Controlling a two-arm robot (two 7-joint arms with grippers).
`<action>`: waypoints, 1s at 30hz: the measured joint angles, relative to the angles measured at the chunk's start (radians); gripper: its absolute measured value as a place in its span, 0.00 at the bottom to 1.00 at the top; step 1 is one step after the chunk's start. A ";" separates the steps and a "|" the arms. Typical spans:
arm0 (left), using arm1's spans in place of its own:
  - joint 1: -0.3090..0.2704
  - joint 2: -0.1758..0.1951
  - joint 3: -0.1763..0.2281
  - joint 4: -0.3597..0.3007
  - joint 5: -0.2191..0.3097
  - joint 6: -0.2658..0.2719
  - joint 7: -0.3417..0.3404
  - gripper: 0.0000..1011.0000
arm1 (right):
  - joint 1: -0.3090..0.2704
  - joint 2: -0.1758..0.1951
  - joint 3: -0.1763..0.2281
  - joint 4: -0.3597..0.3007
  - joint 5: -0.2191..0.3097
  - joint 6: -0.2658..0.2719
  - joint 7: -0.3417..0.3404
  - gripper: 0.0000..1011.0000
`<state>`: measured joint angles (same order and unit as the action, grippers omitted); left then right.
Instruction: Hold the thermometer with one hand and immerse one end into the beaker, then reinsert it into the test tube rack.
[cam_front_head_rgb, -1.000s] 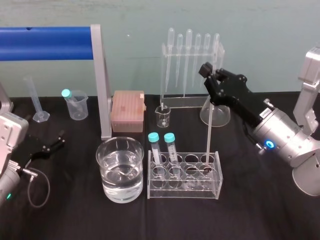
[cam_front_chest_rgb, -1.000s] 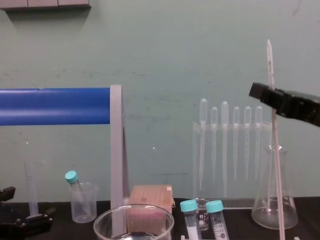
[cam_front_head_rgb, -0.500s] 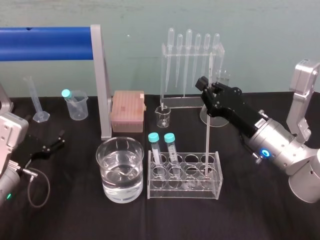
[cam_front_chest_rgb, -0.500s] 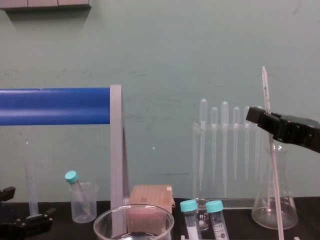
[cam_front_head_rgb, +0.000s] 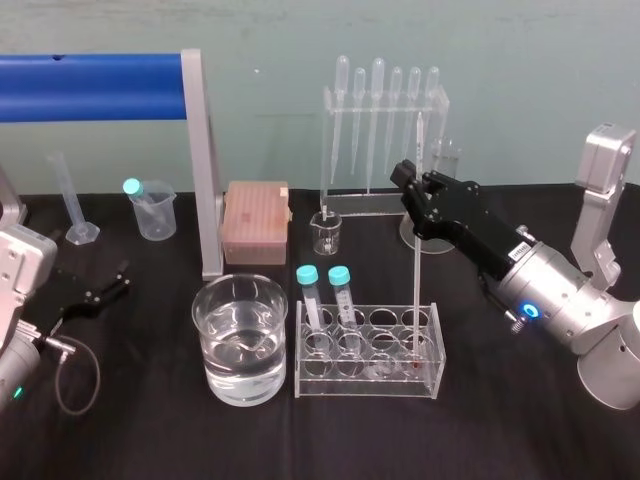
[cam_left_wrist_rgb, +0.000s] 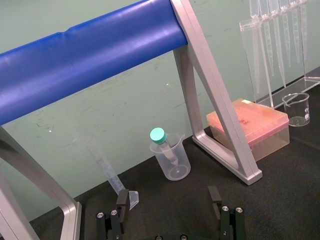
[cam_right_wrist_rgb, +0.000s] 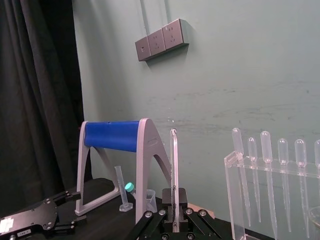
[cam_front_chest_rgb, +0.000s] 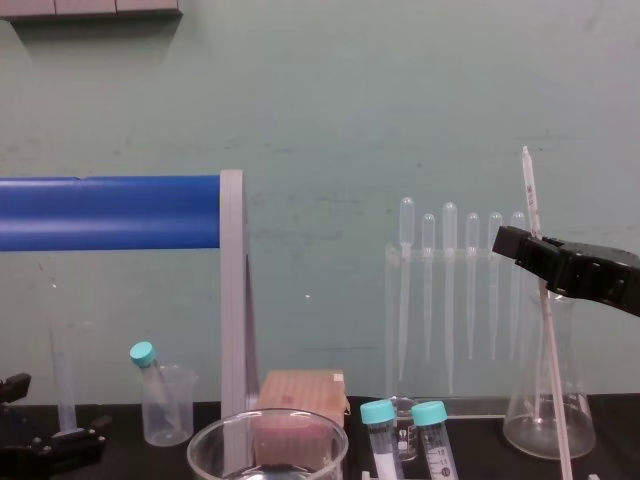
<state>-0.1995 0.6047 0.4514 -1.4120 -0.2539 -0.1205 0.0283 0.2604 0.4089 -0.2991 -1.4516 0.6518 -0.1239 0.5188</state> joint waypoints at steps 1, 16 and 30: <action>0.000 0.000 0.000 0.000 0.000 0.000 0.000 1.00 | 0.000 0.000 0.000 0.000 0.000 0.000 0.000 0.05; 0.000 0.000 0.000 0.000 0.000 0.000 0.000 1.00 | 0.001 0.000 0.000 0.000 0.000 0.000 0.000 0.12; 0.000 0.000 0.000 0.000 0.000 0.000 0.000 1.00 | 0.001 0.000 0.000 0.000 0.000 -0.001 0.000 0.54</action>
<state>-0.1996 0.6046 0.4514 -1.4120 -0.2539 -0.1205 0.0283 0.2617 0.4092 -0.2992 -1.4516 0.6517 -0.1252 0.5191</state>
